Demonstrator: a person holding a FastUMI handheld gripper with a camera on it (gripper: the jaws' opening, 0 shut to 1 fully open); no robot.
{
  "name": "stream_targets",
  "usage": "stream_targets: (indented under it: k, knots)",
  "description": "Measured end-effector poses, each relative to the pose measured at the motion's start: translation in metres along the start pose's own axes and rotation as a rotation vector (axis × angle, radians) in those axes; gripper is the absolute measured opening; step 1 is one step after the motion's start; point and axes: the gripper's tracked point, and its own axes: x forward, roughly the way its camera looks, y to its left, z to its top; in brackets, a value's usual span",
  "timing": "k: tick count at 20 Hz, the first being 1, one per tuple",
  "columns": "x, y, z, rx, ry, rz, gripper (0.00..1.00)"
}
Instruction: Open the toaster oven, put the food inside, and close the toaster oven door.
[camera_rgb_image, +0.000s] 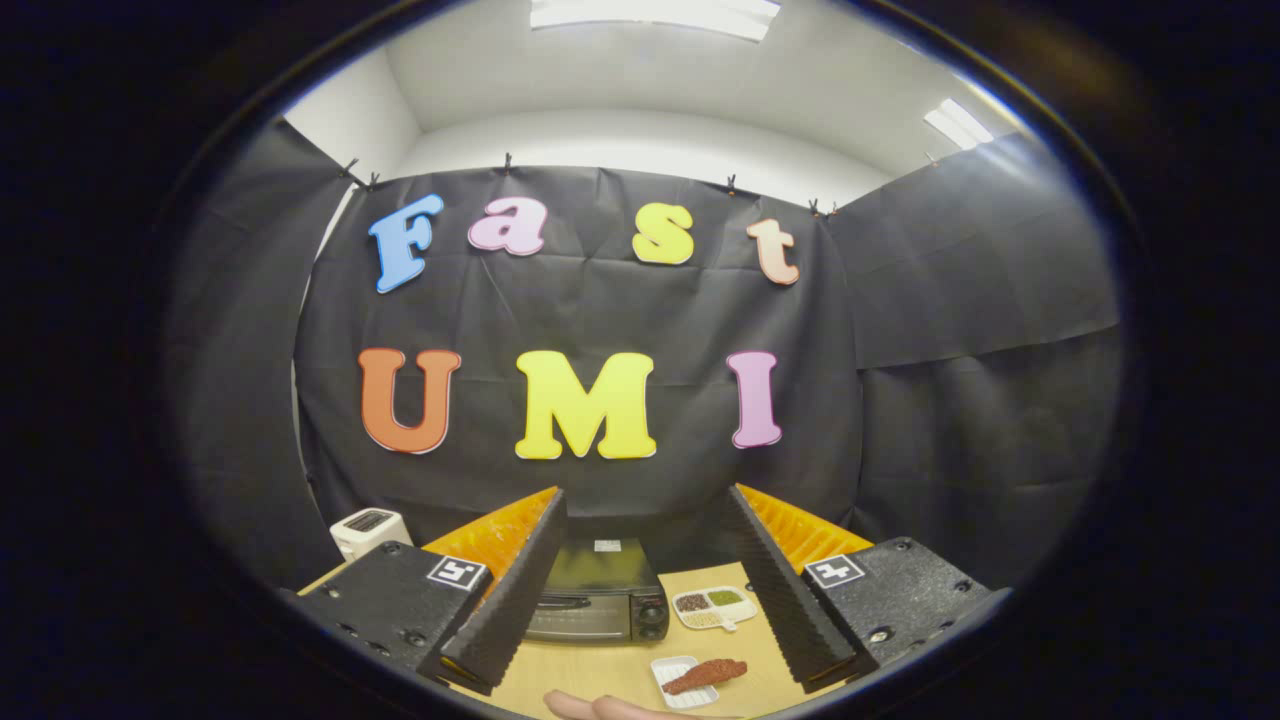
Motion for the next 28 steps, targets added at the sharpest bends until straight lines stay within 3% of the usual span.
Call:
stream_targets:
  k: [5,10,14,19,23,28]
  knots:
    - [0.059,0.017,-0.045,-0.035,0.091,0.017,1.00]
    - [0.121,0.050,-0.132,-0.090,0.276,0.088,1.00]
    - [0.151,0.082,-0.186,-0.041,0.383,0.150,1.00]
    - [0.168,0.119,-0.241,0.021,0.531,0.199,1.00]
    - [0.178,0.127,-0.269,0.029,0.587,0.190,1.00]
    - [0.171,0.129,-0.266,0.003,0.542,0.174,1.00]
